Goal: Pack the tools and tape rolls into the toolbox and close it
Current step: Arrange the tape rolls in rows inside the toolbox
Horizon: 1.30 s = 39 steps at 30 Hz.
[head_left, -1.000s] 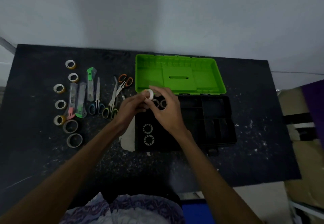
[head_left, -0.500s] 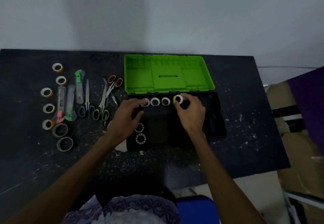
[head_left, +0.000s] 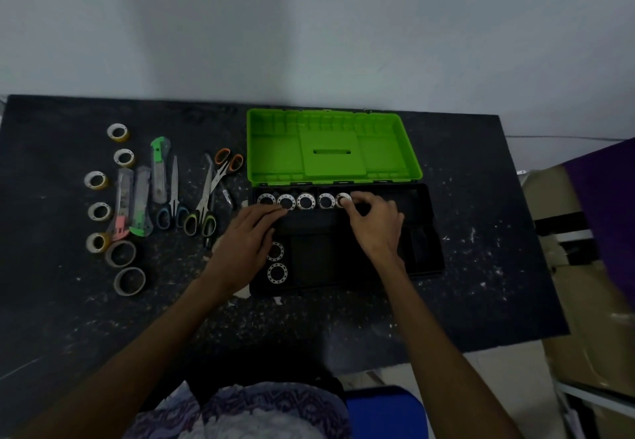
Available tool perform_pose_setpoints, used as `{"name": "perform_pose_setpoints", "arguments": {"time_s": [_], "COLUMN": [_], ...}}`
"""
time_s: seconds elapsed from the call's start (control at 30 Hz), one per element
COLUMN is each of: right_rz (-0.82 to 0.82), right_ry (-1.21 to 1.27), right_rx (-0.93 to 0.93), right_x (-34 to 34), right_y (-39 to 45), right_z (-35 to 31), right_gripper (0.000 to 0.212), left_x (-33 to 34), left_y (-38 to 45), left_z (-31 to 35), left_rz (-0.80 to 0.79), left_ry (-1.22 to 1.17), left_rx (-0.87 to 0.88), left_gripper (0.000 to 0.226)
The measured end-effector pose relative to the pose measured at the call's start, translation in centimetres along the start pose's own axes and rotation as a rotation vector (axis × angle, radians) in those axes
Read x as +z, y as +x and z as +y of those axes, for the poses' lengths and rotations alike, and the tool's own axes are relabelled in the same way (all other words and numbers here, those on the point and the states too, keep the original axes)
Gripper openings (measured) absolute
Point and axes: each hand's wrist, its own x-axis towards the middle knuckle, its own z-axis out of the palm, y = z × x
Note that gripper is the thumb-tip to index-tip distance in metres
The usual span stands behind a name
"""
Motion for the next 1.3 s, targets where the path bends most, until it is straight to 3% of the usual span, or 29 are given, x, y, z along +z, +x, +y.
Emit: {"name": "perform_pose_setpoints", "arguments": {"time_s": [0.17, 0.3, 0.5, 0.67, 0.9, 1.03, 1.2, 1.3], "right_rz": [0.122, 0.074, -0.158, -0.461, -0.709, -0.616, -0.581, -0.538], "right_ry": [0.188, 0.237, 0.256, 0.214, 0.079, 0.047, -0.172, -0.258], "right_rx": [-0.021, -0.182, -0.494, -0.610, -0.686, -0.752, -0.795, -0.794], "right_x": [0.2, 1.9, 6.4, 11.5, 18.4, 21.6, 24.4, 25.6], "right_y": [-0.7, -2.2, -3.2, -3.9, -5.9, -7.8, -8.8, -9.0], "right_z": [-1.1, -5.0, -13.2, -18.7, -24.9, -28.3, -30.2, -30.4], "right_gripper": [0.019, 0.018, 0.017, 0.016, 0.024, 0.030, 0.048, 0.045], "left_x": [-0.5, -1.6, -5.3, -8.1, -10.8, -10.8, -10.3, -10.6], "left_y": [0.3, -0.1, -3.5, -8.2, -11.9, -12.7, -12.2, -11.8], "left_z": [0.1, -0.4, -4.2, -10.5, -15.8, -18.1, -19.4, -19.6], "left_rz": [-0.063, -0.133, 0.054, 0.155, 0.342, 0.328, 0.316, 0.321], "left_ry": [-0.060, -0.176, -0.188, -0.131, -0.053, -0.154, -0.226, -0.266], "left_rx": [0.000, -0.048, -0.227, -0.467, -0.777, -0.921, -0.970, -0.955], "left_gripper": [0.041, 0.046, 0.038, 0.043, 0.037, 0.046, 0.052, 0.051]}}
